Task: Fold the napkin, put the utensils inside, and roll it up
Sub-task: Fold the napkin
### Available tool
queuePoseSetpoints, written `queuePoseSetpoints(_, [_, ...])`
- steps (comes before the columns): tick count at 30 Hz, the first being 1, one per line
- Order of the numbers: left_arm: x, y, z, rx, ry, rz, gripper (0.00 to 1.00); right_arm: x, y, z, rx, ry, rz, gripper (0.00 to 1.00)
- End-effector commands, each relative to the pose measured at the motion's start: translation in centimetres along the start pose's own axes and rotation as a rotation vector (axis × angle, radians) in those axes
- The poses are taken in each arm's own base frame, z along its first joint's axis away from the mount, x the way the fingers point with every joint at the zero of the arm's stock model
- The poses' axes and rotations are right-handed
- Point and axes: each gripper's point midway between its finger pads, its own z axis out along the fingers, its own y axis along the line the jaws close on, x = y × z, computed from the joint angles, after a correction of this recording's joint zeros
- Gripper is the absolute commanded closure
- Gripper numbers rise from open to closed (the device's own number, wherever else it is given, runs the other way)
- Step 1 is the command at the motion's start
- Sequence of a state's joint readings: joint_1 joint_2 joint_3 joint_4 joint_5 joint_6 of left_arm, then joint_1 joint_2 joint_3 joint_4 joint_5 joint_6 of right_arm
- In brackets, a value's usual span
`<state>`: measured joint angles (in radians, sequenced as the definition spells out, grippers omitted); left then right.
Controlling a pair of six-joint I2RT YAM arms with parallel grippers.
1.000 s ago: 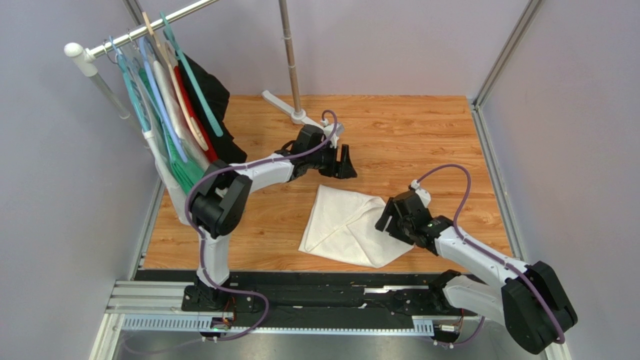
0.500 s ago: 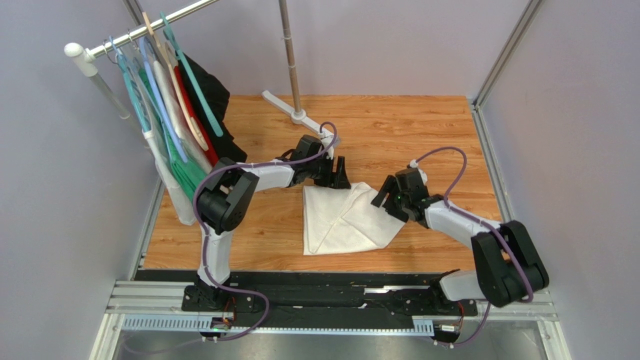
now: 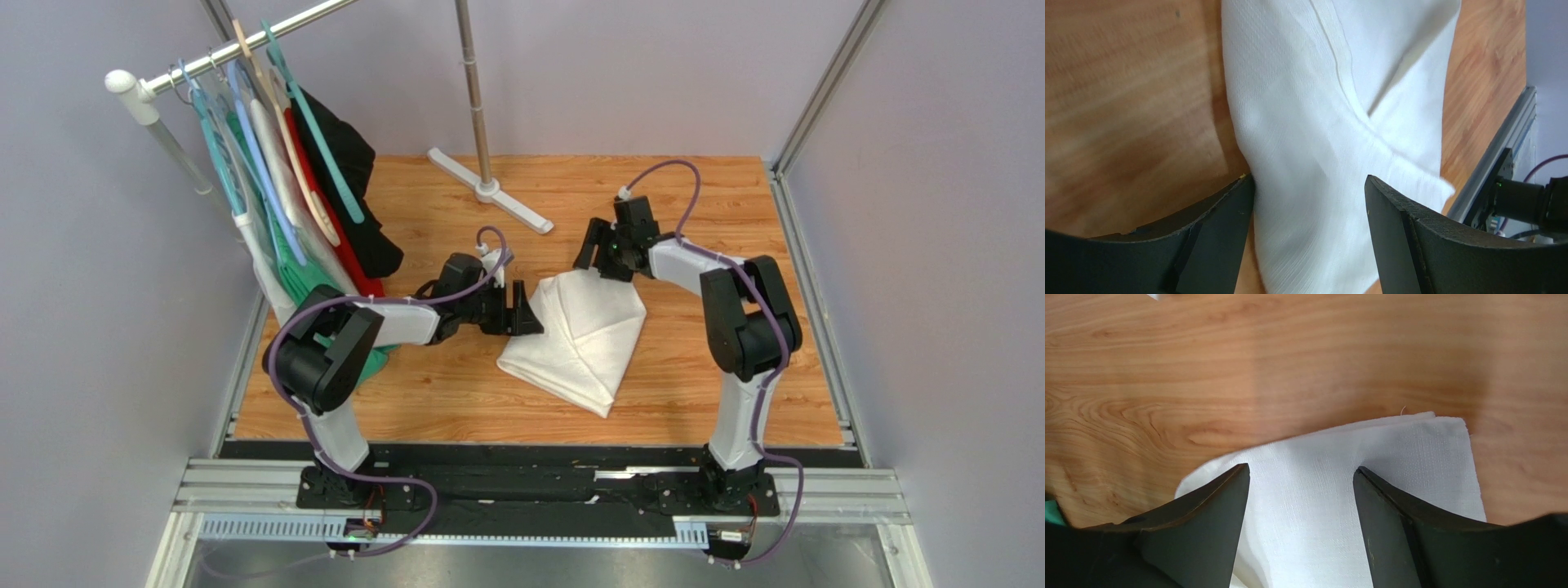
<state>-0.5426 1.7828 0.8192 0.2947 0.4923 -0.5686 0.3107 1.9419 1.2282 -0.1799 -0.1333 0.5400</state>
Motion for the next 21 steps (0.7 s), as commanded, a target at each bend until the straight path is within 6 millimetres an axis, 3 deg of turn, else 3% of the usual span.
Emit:
queuePoseSetpoints(1, [0.8, -2.0, -1.1, 0.043, -0.017, -0.001, 0.24, -2.2, 3.7, 0.6, -0.148, 0.029, -0.142, 0.32])
queuePoseSetpoints(4, [1.2, -3.5, -1.5, 0.073, -0.015, -0.002, 0.24, -4.4, 6.4, -0.6, -0.23, 0.004, -0.186, 0.32])
queuePoseSetpoints(5, [1.6, -3.8, -1.7, 0.075, -0.014, -0.019, 0.24, -5.5, 7.5, -2.3, -0.258, -0.03, -0.203, 0.32])
queuePoseSetpoints(8, [0.6, -4.6, -3.3, 0.074, -0.073, -0.018, 0.24, -6.0, 8.6, -6.2, -0.285, -0.066, -0.21, 0.32])
queuePoseSetpoints(9, [0.0, -5.0, -4.2, 0.059, -0.1, -0.013, 0.24, -6.9, 9.6, -9.8, -0.301, -0.123, -0.212, 0.32])
queuePoseSetpoints(10, [-0.1, -5.1, -4.7, 0.051, -0.108, -0.01, 0.24, -5.1, 8.7, -10.5, -0.288, -0.092, -0.186, 0.32])
queuePoseSetpoints(11, [-0.4, -5.3, -5.1, 0.043, -0.117, 0.001, 0.24, -4.6, 8.7, -12.1, -0.298, -0.1, -0.172, 0.32])
queuePoseSetpoints(12, [-0.3, -5.1, -5.8, 0.009, -0.11, -0.002, 0.24, -4.5, 9.6, -15.3, -0.331, -0.149, -0.177, 0.32])
queuePoseSetpoints(13, [-0.3, -4.9, -6.1, -0.014, -0.105, 0.002, 0.24, -1.7, 8.0, -15.3, -0.306, -0.108, -0.156, 0.32])
queuePoseSetpoints(15, [-0.4, -4.5, -6.7, -0.056, -0.095, 0.026, 0.24, 1.0, 6.6, -16.2, -0.256, -0.1, -0.127, 0.32])
queuePoseSetpoints(16, [-0.5, -4.1, -6.8, -0.078, -0.1, 0.036, 0.24, 1.5, 6.6, -18.1, -0.262, -0.135, -0.127, 0.32])
queuePoseSetpoints(17, [-0.5, -3.9, -6.8, -0.092, -0.092, 0.048, 0.24, 4.1, 4.8, -17.4, -0.221, -0.084, -0.092, 0.32])
queuePoseSetpoints(19, [-0.9, -3.7, -6.9, -0.111, -0.097, 0.06, 0.24, 6.2, 4.2, -18.3, -0.226, -0.063, -0.07, 0.32])
queuePoseSetpoints(20, [-0.9, -3.5, -6.7, -0.116, -0.09, 0.065, 0.24, 8.4, 3.1, -17.7, -0.211, -0.02, -0.044, 0.32])
queuePoseSetpoints(21, [-0.9, -3.6, -6.6, -0.112, -0.087, 0.066, 0.24, 9.2, 3.0, -17.8, -0.211, -0.013, -0.047, 0.32])
